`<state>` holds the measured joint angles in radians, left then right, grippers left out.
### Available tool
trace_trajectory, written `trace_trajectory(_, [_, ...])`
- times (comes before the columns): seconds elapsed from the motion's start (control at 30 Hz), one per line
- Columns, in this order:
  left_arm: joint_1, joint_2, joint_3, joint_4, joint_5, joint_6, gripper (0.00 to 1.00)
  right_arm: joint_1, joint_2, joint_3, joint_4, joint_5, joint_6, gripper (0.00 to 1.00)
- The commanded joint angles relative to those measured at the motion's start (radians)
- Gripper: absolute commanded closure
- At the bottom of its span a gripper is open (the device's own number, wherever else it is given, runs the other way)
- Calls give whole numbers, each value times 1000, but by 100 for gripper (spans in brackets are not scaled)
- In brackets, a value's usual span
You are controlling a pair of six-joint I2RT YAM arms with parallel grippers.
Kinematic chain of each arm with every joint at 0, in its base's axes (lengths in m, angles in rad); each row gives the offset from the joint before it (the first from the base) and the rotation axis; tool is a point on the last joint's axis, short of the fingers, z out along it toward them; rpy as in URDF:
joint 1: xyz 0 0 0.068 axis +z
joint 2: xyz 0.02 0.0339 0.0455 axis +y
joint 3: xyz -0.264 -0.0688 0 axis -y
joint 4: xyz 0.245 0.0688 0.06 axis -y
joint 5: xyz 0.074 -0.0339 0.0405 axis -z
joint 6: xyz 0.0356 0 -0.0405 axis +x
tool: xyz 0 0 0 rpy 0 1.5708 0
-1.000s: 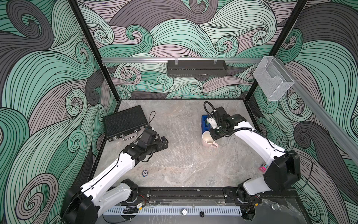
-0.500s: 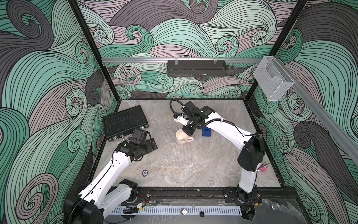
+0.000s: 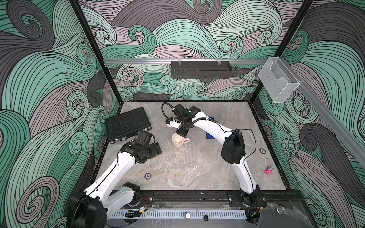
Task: Wrap mugs in bubble wrap
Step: Place the mug on the bubble wrap.
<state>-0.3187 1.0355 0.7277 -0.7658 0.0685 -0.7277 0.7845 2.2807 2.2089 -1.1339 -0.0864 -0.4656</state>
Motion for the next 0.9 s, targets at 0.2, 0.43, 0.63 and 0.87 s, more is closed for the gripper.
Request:
trace_trajectory(0.2, [7, -33, -41, -43, 24, 4, 5, 8, 118, 209, -104, -1, -63, 100])
trace_trajectory(0.43, [7, -67, -66, -61, 11, -17, 5, 7, 166, 250, -127, 17, -57, 84])
trace_trajectory(0.63, [7, -71, -88, -61, 13, -48, 5, 0, 157, 355, -121, 8, 24, 34])
trace_trajectory(0.87, [6, -43, -96, -48, -58, -69, 5, -28, 1, 391, -68, 15, 173, 12])
